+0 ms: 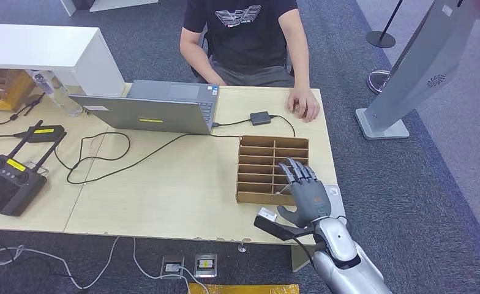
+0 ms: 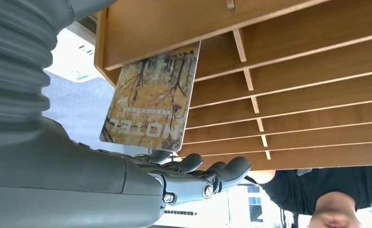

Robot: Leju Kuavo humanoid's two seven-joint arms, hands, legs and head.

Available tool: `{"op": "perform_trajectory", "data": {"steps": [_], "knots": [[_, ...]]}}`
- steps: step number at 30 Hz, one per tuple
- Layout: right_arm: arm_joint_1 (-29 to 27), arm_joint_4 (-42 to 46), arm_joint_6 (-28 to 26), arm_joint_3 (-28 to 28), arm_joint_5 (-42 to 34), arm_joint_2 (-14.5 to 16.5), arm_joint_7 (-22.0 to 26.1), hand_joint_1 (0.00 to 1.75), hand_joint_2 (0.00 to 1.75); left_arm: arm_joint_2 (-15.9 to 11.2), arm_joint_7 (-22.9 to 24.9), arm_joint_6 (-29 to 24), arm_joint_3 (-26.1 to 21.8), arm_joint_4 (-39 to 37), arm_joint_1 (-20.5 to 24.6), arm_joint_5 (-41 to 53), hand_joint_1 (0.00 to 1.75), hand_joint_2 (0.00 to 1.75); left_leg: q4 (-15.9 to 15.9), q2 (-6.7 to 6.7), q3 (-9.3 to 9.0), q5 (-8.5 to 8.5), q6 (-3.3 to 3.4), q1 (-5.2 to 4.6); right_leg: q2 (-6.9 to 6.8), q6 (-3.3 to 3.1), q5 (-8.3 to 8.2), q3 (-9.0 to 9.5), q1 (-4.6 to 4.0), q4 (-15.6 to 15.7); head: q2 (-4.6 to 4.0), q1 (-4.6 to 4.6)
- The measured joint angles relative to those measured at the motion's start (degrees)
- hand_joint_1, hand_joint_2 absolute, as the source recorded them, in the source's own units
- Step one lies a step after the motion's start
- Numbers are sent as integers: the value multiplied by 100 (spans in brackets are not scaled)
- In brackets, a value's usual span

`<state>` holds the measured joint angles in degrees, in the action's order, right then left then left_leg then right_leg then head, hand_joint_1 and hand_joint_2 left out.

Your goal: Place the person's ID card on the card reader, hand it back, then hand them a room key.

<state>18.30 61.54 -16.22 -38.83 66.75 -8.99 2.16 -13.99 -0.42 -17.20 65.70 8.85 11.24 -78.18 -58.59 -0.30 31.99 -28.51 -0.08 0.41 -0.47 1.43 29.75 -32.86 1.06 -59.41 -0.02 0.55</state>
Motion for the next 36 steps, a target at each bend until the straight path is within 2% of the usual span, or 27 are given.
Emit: {"op": "perform_trajectory", "data": {"steps": [15, 23, 36], "knots": [[60, 275, 77, 105, -2, 28, -25, 0, 175, 6, 0, -39, 0, 0, 0, -32, 0, 0, 0, 0, 0, 0, 0, 0, 0, 0, 0, 0, 0, 0, 0, 1], [66, 997, 586, 289, -1, 19, -85, 0, 175, 8, -2, -37, 0, 0, 1, -55, 0, 0, 0, 3, -3, 0, 0, 0, 3, 0, 0, -1, 0, 0, 0, 0], [28, 1148, 1070, 331, 24, 12, -129, 0, 175, 43, 4, -44, 0, 0, 3, -69, 0, 0, 0, 9, -3, 0, 0, 0, 6, 0, -1, -1, 0, 0, 0, 1]]}}
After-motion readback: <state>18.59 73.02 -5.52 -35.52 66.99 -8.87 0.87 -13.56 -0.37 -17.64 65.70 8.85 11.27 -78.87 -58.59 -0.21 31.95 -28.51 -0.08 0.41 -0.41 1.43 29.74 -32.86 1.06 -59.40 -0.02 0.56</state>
